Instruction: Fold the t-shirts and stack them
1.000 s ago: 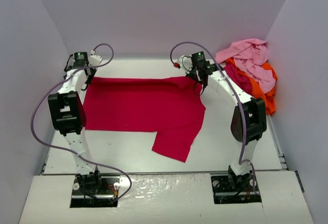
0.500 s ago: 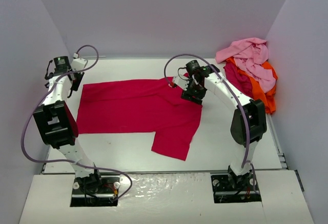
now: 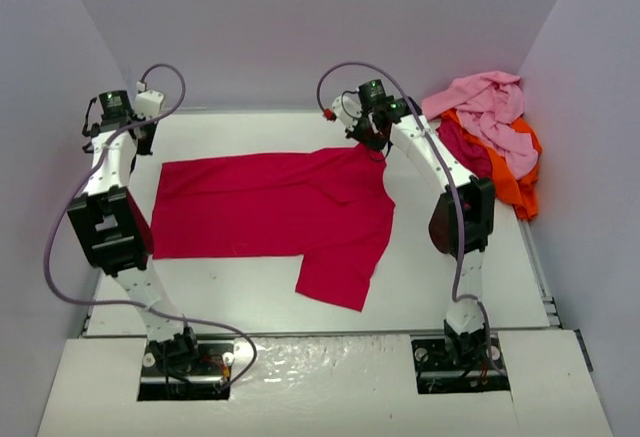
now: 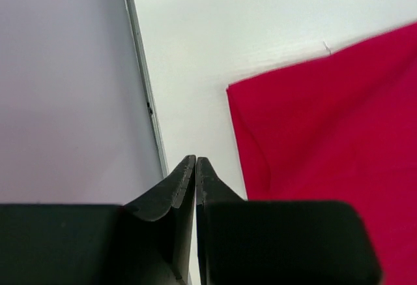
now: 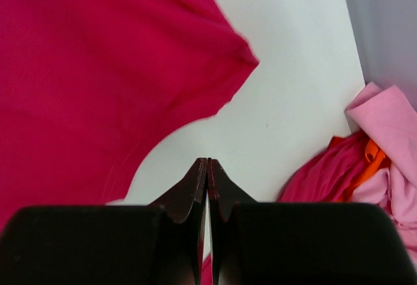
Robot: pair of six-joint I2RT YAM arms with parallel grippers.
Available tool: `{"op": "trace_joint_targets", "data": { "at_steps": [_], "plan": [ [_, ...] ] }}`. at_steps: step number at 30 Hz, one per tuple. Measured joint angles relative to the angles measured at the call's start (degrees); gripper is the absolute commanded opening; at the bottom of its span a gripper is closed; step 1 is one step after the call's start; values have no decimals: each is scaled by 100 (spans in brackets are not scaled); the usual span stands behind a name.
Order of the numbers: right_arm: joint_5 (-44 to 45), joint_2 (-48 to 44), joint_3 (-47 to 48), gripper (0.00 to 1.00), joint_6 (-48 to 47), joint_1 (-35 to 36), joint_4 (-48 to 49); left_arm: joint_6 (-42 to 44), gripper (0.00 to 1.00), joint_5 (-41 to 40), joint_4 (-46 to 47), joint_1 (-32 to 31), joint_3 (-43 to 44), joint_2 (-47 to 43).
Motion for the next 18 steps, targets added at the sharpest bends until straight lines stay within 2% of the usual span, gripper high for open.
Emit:
{"op": "trace_joint_targets", "data": {
  "at_steps": [4,10,14,18],
  "plan": [
    [42,729,529,0,268,2,165,-160,0,101,-47,-75,458,517],
    [-5,866,331,0,399,7,128,-290,0,163,-224,-287,482,781],
    [-87,377,-580,1,346,-25,240,-243,1,349,-251,-439,264,734],
    [-281,-364,-1499,2,172,-108,107,-14,5,521,-250,-493,-455,436]
  ]
}}
